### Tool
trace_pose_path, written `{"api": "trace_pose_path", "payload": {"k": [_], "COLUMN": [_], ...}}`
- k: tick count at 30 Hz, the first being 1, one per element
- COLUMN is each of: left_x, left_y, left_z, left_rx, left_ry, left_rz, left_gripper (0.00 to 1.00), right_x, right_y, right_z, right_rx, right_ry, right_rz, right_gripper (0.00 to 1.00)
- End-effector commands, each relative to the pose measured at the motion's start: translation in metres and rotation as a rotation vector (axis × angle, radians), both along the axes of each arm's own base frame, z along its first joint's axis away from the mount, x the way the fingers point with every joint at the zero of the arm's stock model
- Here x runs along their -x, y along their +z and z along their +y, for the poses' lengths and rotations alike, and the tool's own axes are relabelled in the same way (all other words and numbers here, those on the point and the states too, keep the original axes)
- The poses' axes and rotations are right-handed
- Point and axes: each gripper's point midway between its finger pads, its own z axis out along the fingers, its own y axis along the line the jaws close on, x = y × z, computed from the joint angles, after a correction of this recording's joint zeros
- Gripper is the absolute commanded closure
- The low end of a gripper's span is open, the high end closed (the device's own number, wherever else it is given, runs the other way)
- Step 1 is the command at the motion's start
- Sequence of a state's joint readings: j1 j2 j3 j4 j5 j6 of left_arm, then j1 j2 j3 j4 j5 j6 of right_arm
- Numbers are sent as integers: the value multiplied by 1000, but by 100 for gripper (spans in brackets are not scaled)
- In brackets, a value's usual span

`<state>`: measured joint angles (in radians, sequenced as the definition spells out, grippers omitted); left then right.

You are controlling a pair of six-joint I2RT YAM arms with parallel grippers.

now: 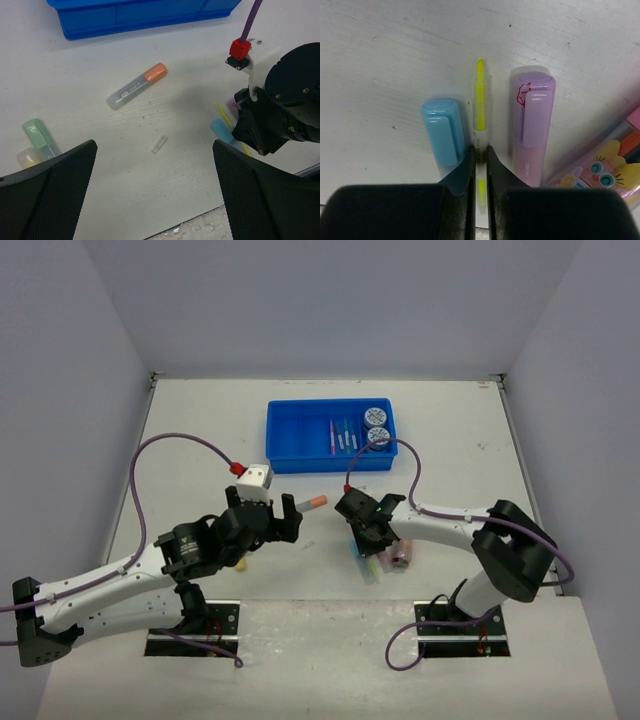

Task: Sort the stationery into containers
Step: Pick up the pen from the center of the board, then close the pen cap on the pen.

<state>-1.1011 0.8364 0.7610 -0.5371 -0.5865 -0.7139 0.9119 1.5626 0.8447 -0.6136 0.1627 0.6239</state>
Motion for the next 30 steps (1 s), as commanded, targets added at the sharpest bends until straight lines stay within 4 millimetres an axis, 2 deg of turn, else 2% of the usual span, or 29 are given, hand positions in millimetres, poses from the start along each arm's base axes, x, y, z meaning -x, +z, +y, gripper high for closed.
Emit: {"api": "trace_pose_path", "payload": {"k": [1,4,5,6,11,14,16,17,19,24,27,29,30], "left_x": [0,0,1,2,10,12,13,18,23,31,28,21,22], "left_y": [-6,-18,-27,-33,-74,-86,-96,-107,-116,-128,-129,-124,-130], "left_z": [-7,-12,-14,-16,-34,-36,-38,-29,-28,-33,-38,-53,-48], "left_rx": [52,71,84,97,129,150,154,159,189,246,258,257,217], "left_ry": [19,64,101,126,223,330,381,486,579,746,796,794,810], "left_rz": [17,77,120,150,327,403,438,491,547,652,665,664,665], "left_gripper": [0,0,0,0,0,2,6,17,29,40,41,41,41], "right_x": [-1,-10,-12,-17,-28,-33,-35,-37,-40,-49,-53,-57,-58], "right_y": [0,33,53,60,140,164,173,176,178,186,189,191,192], "right_z": [0,-3,-5,-4,-26,-34,-37,-38,-38,-35,-33,-31,-31], "right_rx": [24,9,-7,-12,-69,-113,-131,-135,-129,-145,-178,-217,-228], "right_ry": [-22,-41,-48,-56,-111,-131,-141,-143,-142,-110,-92,-76,-72], "right_rz": [-12,-88,-120,-147,-330,-402,-429,-441,-455,-487,-495,-507,-510], "right_gripper": [100,100,100,100,100,100,100,100,100,100,100,100,100]}}
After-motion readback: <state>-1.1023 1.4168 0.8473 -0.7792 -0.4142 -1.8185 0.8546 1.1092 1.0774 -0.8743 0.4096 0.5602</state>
